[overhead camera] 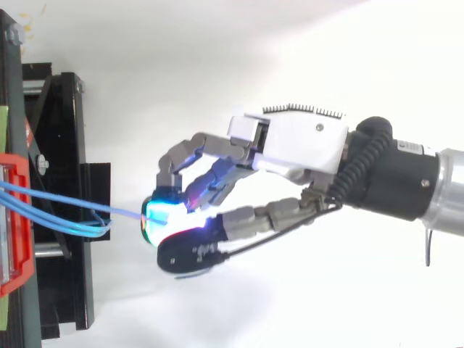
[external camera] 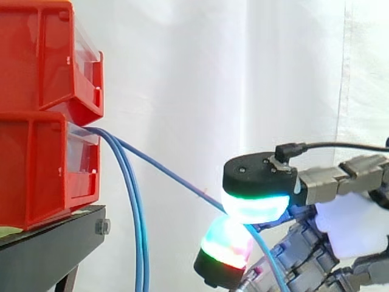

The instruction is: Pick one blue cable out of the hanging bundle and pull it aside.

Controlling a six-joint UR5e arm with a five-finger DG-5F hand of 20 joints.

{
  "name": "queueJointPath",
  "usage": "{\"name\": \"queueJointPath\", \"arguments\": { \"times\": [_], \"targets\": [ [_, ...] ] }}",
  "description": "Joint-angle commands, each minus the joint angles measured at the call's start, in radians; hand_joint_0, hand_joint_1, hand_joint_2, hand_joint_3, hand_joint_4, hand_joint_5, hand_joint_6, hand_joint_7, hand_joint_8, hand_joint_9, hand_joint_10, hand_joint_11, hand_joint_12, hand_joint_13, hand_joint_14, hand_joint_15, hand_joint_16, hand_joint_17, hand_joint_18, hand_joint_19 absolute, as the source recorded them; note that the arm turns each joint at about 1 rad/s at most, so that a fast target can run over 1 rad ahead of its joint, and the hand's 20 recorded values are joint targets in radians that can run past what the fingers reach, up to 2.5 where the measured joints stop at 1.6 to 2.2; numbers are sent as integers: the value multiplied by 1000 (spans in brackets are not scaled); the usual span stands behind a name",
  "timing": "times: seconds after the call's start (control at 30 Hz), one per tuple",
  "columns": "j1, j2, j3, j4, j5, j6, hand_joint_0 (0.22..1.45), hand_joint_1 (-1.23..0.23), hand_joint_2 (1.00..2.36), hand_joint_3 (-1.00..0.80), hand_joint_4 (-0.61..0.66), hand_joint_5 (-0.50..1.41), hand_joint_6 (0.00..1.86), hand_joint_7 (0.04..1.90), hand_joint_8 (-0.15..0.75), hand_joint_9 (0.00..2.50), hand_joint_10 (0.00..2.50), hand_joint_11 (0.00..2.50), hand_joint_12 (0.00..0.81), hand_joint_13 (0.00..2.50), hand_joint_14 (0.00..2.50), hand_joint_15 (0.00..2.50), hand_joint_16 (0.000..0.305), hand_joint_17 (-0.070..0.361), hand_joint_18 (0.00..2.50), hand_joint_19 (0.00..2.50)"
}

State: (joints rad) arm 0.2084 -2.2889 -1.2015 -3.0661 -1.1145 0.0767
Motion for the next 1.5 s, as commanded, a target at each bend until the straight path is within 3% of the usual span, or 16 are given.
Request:
{"name": "queueJointPath", "arguments": {
  "times": [0.0, 0.33, 0.5, 0.87, 1.47],
  "targets": [
    [-3, 0, -30, 130, 62, 35, 603, -801, 1027, -70, 94, -90, 932, 1074, 278, 788, 13, 354, 376, 675, 15, 398, 51, 114, 613, 507],
    [-3, -1, -32, 125, 88, 28, 606, -801, 1026, -81, 101, -91, 931, 1078, 282, 788, 13, 368, 378, 669, 15, 399, 51, 114, 612, 516],
    [-3, 0, -30, 155, 107, 26, 605, -801, 1027, -84, 98, -92, 931, 1077, 281, 788, 14, 367, 378, 669, 15, 406, 51, 114, 610, 508],
    [3, -1, -32, 164, 107, -18, 605, -800, 1025, -89, 99, -93, 931, 1070, 283, 787, 13, 366, 376, 669, 15, 399, 51, 114, 607, 519],
    [3, -1, -32, 164, 107, -17, 605, -800, 1025, -95, 99, -94, 932, 1063, 282, 788, 13, 368, 377, 666, 15, 399, 51, 114, 609, 519]
  ]
}}
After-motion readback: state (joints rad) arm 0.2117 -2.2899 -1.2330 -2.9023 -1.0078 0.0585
